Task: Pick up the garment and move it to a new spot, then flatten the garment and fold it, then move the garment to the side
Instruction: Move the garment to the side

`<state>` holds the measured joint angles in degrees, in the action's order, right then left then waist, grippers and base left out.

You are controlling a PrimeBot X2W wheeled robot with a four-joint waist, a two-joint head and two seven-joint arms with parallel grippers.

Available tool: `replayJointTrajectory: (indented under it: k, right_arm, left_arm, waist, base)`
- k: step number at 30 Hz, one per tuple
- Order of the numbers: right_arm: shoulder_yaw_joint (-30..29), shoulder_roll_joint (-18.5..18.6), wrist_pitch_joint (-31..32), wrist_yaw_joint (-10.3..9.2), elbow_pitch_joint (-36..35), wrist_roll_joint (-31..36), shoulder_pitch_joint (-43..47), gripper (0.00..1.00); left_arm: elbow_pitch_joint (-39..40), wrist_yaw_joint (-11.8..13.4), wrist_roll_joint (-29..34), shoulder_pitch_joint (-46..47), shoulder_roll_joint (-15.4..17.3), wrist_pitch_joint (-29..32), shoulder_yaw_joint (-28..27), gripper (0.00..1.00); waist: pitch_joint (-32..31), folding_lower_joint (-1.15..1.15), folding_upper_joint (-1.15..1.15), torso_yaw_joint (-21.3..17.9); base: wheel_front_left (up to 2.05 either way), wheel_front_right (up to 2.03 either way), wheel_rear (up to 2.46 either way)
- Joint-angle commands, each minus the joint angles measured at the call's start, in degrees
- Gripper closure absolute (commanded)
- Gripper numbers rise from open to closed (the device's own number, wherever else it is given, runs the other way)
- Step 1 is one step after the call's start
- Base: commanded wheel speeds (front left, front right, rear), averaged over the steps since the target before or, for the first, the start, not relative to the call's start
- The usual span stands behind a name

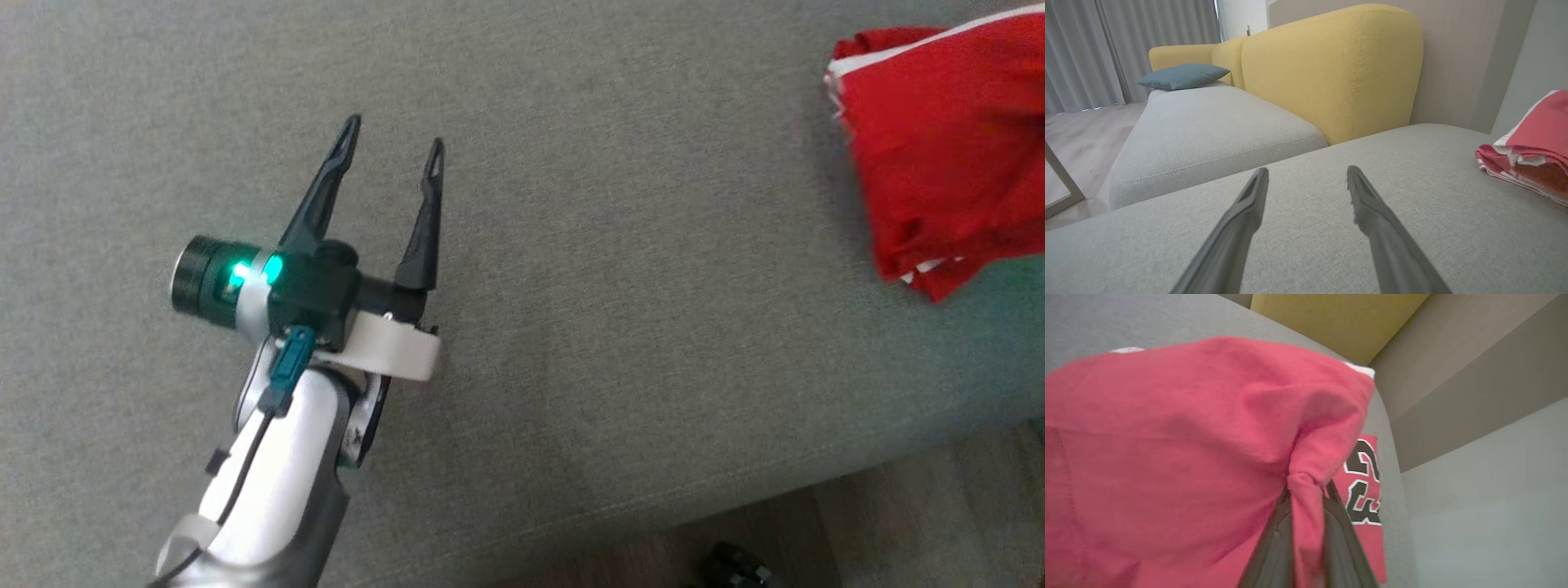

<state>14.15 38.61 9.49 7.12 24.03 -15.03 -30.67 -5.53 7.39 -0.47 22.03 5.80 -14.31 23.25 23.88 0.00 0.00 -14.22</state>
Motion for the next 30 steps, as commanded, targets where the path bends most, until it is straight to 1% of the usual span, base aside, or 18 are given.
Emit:
replayJointTrajectory:
  k: [1,4,6,12,13,14,15,16,17,18,19,22,25,28,30]
  right_arm:
    - [-0.77,2.87,-0.58,0.36,-0.45,0.79,-0.56,1.0]
    - [-2.83,3.02,-0.91,0.36,2.06,2.6,-2.04,1.0]
    - [-4.39,2.43,-1.36,0.36,3.63,3.57,-2.98,1.0]
    - [-10.31,-0.36,-3.25,0.36,9.33,7.84,-5.16,1.0]
    - [-11.06,-1.11,-3.81,0.36,9.95,8.22,-5.37,0.97]
    - [-11.72,-1.71,-4.44,0.36,10.38,8.85,-5.53,0.88]
    - [-12.27,-2.15,-4.93,0.36,10.83,9.66,-5.63,0.74]
    - [-12.92,-2.58,-5.35,0.36,11.39,10.27,-5.81,0.53]
    - [-13.72,-3.14,-5.75,0.36,11.94,10.73,-5.99,0.27]
    - [-14.63,-3.76,-5.92,0.36,12.49,11.31,-6.0,0.06]
    - [-15.4,-4.26,-6.28,0.36,12.83,12.11,-5.95,0.0]
    - [-19.5,-5.89,-8.46,0.36,13.46,14.74,-5.7,0.0]
    - [-24.33,-8.41,-12.03,0.36,12.29,17.21,-4.22,0.0]
    - [-27.89,-11.96,-15.64,0.36,9.46,18.02,-1.7,0.0]
    - [-28.63,-14.77,-17.44,0.36,6.8,17.7,0.71,0.0]
  left_arm:
    - [1.97,-0.2,0.59,2.07,0.54,-0.69,-1.26,0.0]
    - [1.96,-0.47,0.98,3.71,0.28,-0.69,-0.38,0.0]
    - [2.0,-0.54,1.23,4.74,0.11,-0.69,0.13,0.0]
    - [1.83,-0.71,1.58,7.04,-0.17,-0.69,1.25,0.0]
    - [1.79,-0.73,1.58,7.3,-0.18,-0.69,1.36,0.0]
    - [1.75,-0.72,1.57,7.52,-0.17,-0.69,1.44,0.0]
    - [1.68,-0.72,1.54,7.68,-0.14,-0.69,1.51,0.0]
    - [1.62,-0.71,1.5,7.8,-0.11,-0.69,1.57,0.0]
    - [1.58,-0.68,1.47,7.9,-0.07,-0.69,1.63,0.0]
    - [1.52,-0.65,1.43,7.97,-0.03,-0.69,1.68,0.0]
    - [1.44,-0.64,1.36,8.02,0.0,-0.69,1.73,0.0]
    - [1.14,-0.52,0.99,7.87,0.11,-0.69,1.75,0.0]
    - [0.89,-0.38,0.46,7.28,0.19,-0.69,1.73,0.0]
    - [0.72,0.0,-0.14,6.14,0.36,-0.69,1.47,0.0]
    - [0.63,0.38,-0.66,4.98,0.45,-0.69,1.16,0.0]
  waist:
    - [1.06,0.0,0.0,0.55]
    - [2.5,0.0,0.0,1.13]
    - [3.5,0.0,0.0,1.38]
    - [5.87,0.0,0.0,1.9]
    - [6.13,0.0,0.0,1.96]
    - [6.37,0.0,0.0,1.99]
    - [6.51,0.0,0.0,2.01]
    - [6.65,0.0,0.0,2.02]
    - [6.75,0.0,0.0,2.03]
    - [6.79,0.0,0.0,2.03]
    - [6.72,0.0,0.0,2.06]
    - [6.02,0.0,0.0,2.04]
    - [4.62,0.0,0.0,2.11]
    - [2.57,0.0,0.0,2.18]
    - [1.03,0.0,0.0,2.26]
  base:
    - [0.0,0.0,0.0]
    - [0.0,0.0,0.0]
    - [0.0,0.0,0.0]
    - [0.0,0.0,0.0]
    - [0.0,0.0,0.0]
    - [0.0,0.0,0.0]
    - [0.0,0.0,0.0]
    - [0.0,0.0,0.0]
    - [0.0,0.0,0.0]
    - [0.0,0.0,0.0]
    - [0.0,0.0,0.0]
    - [0.0,0.0,0.0]
    - [0.0,0.0,0.0]
    - [0.0,0.0,0.0]
    - [0.0,0.0,0.0]
